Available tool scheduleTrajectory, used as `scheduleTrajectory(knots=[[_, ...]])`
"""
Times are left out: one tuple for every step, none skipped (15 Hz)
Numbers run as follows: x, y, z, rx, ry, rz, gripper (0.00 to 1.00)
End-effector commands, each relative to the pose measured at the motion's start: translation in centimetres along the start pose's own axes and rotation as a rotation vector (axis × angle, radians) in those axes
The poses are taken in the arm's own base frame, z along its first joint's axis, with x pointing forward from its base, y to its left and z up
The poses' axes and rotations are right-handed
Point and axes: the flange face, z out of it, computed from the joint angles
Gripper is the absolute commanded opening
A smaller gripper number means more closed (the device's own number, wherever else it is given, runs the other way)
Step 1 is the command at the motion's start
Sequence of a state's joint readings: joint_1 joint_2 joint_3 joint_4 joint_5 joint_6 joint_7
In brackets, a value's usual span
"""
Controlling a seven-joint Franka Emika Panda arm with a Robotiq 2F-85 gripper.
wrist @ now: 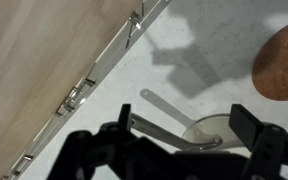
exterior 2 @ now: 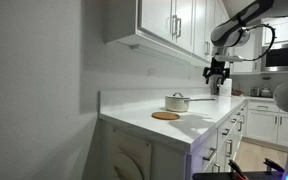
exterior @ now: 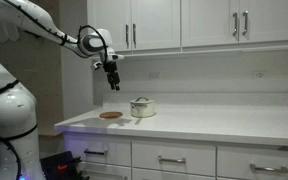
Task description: Remove the lid from the white pot
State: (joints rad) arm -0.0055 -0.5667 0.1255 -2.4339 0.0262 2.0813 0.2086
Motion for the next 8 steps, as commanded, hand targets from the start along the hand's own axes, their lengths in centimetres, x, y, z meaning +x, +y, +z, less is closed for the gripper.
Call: scheduleTrajectory(knots=[[0.02, 0.01, -0.04, 0.0, -0.001, 0.0, 1.0], [0.02, 0.01, -0.04, 0.0, -0.001, 0.0, 1.0], [0.02, 0.01, -0.04, 0.0, -0.001, 0.0, 1.0], [0.02, 0.01, -0.04, 0.0, -0.001, 0.0, 1.0], [0.02, 0.01, -0.04, 0.0, -0.001, 0.0, 1.0], [0.02, 0.01, -0.04, 0.0, -0.001, 0.0, 1.0], [0.02, 0.01, -0.04, 0.0, -0.001, 0.0, 1.0], [0.08, -0.06, 0.01, 0.007, 0.0, -0.008, 1.0]])
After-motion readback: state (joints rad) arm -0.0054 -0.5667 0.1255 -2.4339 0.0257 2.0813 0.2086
